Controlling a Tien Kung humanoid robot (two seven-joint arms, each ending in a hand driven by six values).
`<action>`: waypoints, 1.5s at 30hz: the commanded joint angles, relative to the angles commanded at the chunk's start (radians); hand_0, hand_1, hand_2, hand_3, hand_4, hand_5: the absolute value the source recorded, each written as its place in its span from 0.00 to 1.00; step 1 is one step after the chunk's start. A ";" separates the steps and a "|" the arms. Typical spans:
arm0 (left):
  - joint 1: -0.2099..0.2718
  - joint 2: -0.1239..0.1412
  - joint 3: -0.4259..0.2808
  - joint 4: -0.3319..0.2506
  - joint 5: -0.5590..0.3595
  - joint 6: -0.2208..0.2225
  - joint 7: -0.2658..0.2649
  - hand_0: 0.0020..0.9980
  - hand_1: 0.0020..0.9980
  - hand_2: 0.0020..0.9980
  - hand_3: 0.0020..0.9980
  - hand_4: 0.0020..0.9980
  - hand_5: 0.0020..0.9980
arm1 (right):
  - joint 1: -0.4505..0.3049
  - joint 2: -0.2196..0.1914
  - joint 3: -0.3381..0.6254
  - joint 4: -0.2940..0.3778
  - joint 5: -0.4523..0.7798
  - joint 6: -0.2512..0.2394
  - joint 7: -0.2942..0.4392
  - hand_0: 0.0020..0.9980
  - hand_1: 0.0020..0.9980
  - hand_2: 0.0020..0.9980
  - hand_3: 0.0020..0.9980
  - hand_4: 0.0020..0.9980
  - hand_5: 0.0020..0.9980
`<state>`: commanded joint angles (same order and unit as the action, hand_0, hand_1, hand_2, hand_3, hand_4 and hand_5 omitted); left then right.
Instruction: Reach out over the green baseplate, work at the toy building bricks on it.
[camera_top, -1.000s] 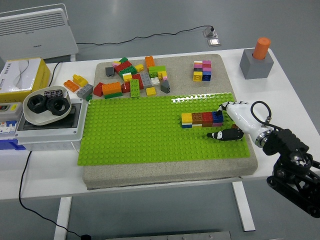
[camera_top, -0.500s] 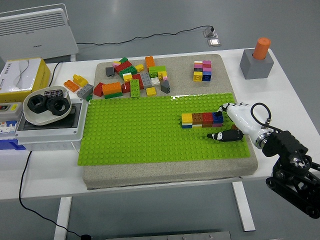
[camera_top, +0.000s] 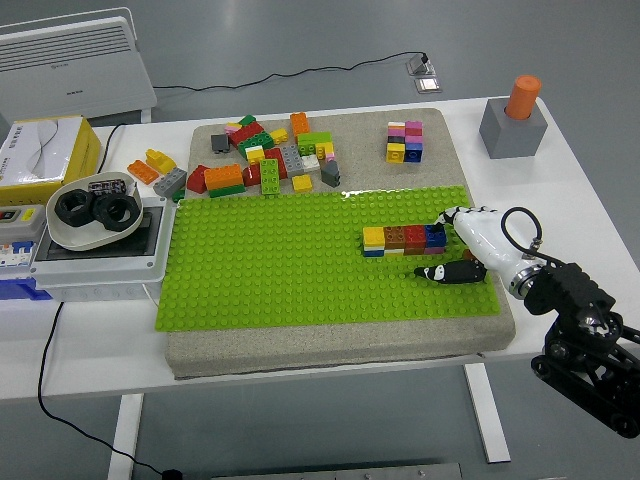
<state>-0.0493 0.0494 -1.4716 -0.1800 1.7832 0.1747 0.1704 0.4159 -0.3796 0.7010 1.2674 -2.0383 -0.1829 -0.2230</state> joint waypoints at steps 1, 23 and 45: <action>0.000 0.000 0.000 0.000 0.000 0.000 0.000 0.69 0.53 0.44 0.53 0.42 0.27 | 0.000 0.000 0.002 0.001 0.000 -0.001 0.000 0.84 0.82 0.86 0.62 0.96 0.59; -0.002 0.000 -0.003 0.000 -0.004 0.004 -0.005 0.69 0.53 0.44 0.53 0.42 0.27 | -0.021 0.010 0.086 0.024 0.077 -0.066 0.064 0.83 0.82 0.85 0.65 0.95 0.58; 0.000 -0.010 0.033 0.000 -0.043 0.004 -0.016 0.69 0.53 0.44 0.53 0.43 0.27 | -0.222 0.119 0.363 0.061 0.699 -0.307 0.517 0.59 0.64 0.72 0.69 0.91 0.53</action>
<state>-0.0489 0.0399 -1.4384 -0.1800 1.7402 0.1783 0.1543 0.1944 -0.2603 1.0638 1.3286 -1.3391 -0.4903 0.2938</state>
